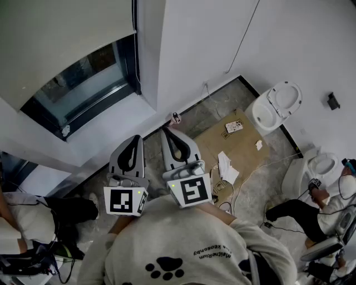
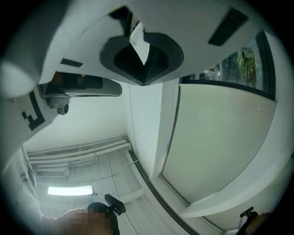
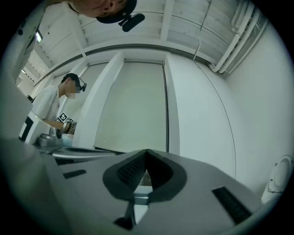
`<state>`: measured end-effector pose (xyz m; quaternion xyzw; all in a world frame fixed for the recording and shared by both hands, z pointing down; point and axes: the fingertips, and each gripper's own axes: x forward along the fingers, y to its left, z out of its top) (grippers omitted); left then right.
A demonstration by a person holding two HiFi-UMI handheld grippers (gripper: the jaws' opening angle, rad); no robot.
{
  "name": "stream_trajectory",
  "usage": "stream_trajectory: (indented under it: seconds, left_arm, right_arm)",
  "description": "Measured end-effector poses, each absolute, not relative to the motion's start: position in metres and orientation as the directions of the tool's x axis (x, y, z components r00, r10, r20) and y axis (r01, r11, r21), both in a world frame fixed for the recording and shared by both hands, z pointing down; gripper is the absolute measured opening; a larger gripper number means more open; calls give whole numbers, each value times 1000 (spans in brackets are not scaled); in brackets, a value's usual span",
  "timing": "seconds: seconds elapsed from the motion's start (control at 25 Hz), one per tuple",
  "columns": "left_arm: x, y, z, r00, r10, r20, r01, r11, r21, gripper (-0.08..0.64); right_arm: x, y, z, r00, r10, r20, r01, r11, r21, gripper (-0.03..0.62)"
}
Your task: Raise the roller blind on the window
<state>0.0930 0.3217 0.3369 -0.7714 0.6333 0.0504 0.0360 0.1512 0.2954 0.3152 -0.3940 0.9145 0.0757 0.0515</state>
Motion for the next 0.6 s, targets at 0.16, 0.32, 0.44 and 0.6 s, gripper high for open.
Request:
stream_trajectory:
  seconds: [0.16, 0.32, 0.44, 0.6]
  left_arm:
    - [108, 327, 334, 182, -975, -127, -983, -183, 2, 6]
    - [119, 329, 335, 171, -977, -127, -985, -172, -4, 6]
    - [122, 329, 340, 168, -978, -126, -986, -169, 2, 6]
    - [120, 325, 344, 170, -977, -131, -985, -172, 3, 6]
  right_arm:
    - [165, 300, 314, -695, -702, -156, -717, 691, 91, 9]
    - [172, 300, 316, -705, -691, -161, -707, 702, 83, 9]
    - [173, 300, 321, -717, -680, -156, -695, 715, 74, 9]
    - [172, 297, 330, -728, -670, -146, -683, 727, 73, 9]
